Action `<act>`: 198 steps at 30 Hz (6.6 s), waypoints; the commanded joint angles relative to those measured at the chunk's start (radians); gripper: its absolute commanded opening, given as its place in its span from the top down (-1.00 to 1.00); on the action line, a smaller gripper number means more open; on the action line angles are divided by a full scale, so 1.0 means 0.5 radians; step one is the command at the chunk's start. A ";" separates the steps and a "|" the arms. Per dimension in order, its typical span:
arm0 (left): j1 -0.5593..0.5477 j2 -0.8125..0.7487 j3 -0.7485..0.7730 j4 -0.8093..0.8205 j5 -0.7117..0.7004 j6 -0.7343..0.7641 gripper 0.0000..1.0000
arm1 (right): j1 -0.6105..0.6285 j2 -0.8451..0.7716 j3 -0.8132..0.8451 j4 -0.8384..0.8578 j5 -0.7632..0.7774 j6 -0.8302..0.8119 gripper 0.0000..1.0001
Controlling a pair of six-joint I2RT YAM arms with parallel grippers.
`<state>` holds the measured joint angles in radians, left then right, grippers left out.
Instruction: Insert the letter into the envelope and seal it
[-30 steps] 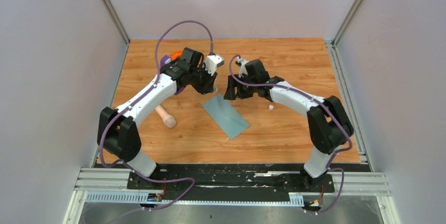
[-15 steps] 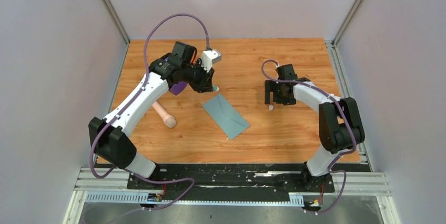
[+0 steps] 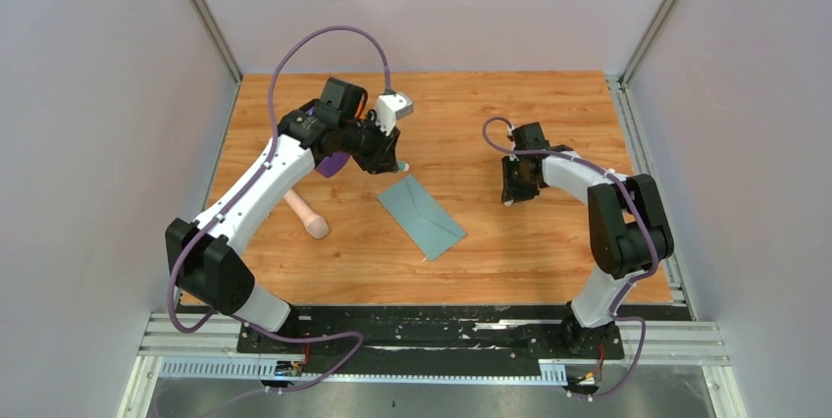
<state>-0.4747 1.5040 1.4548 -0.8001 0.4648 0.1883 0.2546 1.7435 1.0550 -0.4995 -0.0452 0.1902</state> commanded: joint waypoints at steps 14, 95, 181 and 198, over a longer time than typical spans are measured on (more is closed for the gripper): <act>0.031 -0.205 0.429 -0.273 0.382 0.197 1.00 | 0.006 -0.859 0.129 0.396 -1.082 0.279 1.00; -0.056 -1.387 -0.119 0.603 0.913 0.222 1.00 | 1.151 -1.046 0.292 2.226 -1.562 0.770 1.00; -0.066 -1.351 -0.137 0.592 0.659 0.699 1.00 | 1.396 -0.642 0.570 2.021 -1.544 0.505 0.10; -0.066 -1.389 -0.164 0.440 0.656 0.867 1.00 | 1.299 -0.896 0.490 1.902 -1.584 0.453 -0.49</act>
<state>-0.5110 0.8196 1.3792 -0.5655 0.8051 0.5858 0.9337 1.3643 1.2819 0.4740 -0.8066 0.4351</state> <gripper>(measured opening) 0.283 0.689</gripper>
